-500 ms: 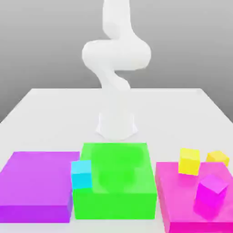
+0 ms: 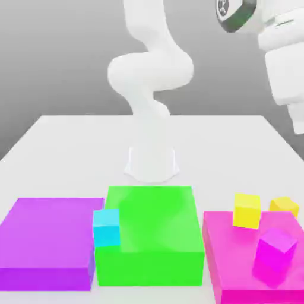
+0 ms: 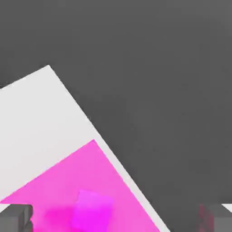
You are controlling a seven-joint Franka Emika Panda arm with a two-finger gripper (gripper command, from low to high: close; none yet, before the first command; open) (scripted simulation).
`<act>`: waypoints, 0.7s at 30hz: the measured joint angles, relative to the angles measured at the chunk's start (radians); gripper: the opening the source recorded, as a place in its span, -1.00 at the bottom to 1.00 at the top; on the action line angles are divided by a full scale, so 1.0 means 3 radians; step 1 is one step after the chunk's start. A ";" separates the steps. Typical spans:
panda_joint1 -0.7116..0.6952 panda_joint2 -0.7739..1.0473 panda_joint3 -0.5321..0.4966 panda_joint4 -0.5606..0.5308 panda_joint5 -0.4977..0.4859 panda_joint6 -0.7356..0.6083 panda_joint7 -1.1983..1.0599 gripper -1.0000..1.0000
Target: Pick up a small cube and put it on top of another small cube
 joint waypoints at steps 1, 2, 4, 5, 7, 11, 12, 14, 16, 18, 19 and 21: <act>0.0072 0.0107 0.0044 -0.0041 -0.0007 0.0057 -0.0101 0.00; 0.0126 0.0213 0.0105 -0.0082 -0.0015 0.0114 -0.0202 0.00; 0.0258 0.0428 0.0201 -0.0164 -0.0059 0.0227 -0.0387 0.00; 0.0359 0.0536 0.0255 -0.0205 -0.0094 0.0285 -0.0470 0.00; 0.0536 0.0754 0.0337 -0.0287 -0.0201 0.0399 -0.0609 0.00; 0.0768 0.1198 0.0386 -0.0429 -0.0555 0.0631 -0.0754 0.00; 0.0807 0.1316 0.0352 -0.0427 -0.0652 0.0712 -0.0722 0.00; 0.0907 0.1556 0.0235 -0.0395 -0.0820 0.0891 -0.0627 0.00; 0.1026 0.1796 0.0092 -0.0350 -0.0951 0.1079 -0.0533 0.00; 0.1079 0.1904 0.0028 -0.0328 -0.1001 0.1165 -0.0494 -1.00; 0.1079 0.1904 0.0028 -0.0328 -0.1002 0.1164 -0.0493 -1.00; 0.1078 0.1903 0.0028 -0.0328 -0.1005 0.1160 -0.0490 -1.00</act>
